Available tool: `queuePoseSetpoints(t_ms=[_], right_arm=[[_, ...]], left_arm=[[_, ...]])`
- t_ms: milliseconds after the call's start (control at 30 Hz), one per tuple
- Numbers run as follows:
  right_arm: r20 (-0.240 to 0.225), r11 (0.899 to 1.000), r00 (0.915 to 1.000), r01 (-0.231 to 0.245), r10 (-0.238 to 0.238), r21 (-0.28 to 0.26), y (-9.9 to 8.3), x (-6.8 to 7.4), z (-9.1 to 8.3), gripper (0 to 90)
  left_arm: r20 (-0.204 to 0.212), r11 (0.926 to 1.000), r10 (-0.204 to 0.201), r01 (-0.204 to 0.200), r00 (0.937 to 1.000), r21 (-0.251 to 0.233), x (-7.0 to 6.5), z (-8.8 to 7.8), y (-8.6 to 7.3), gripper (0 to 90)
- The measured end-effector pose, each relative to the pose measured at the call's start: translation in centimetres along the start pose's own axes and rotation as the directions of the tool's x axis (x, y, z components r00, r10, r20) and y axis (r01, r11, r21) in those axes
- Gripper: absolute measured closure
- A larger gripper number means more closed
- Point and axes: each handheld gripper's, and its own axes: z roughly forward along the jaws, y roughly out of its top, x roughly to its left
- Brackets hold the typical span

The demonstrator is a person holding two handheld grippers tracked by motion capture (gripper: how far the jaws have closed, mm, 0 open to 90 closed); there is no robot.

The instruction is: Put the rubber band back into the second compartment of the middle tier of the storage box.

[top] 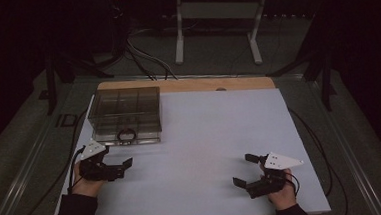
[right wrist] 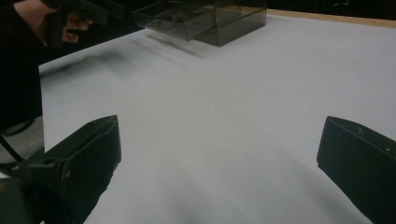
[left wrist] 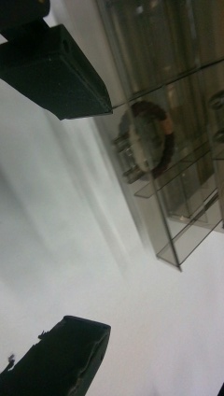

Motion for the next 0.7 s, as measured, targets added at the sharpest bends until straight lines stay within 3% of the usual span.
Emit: queuePoseSetpoints(t_ms=[233, 400, 700], right_arm=[[-0.001, 1.0, 1.0, 0.001, -0.001, 0.003, 0.0, 0.0, 0.0, 0.0], [0.0, 1.0, 1.0, 0.001, -0.001, 0.002, 0.0, 0.0, -0.1, 0.0], [0.001, 1.0, 1.0, 0.009, -0.009, 0.002, 0.0, 0.0, -0.1, 0.0]], left_arm=[[0.037, 0.9993, 0.034, -0.034, 0.9988, 0.018, -1.1, 0.3, -1.4, 0.4], [0.049, 0.9994, 0.032, -0.032, 0.9983, -0.012, -1.6, 0.4, -2.2, 0.4], [0.069, 0.9978, 0.065, -0.064, 0.9955, -0.016, -2.1, 0.2, -3.6, 0.4]])
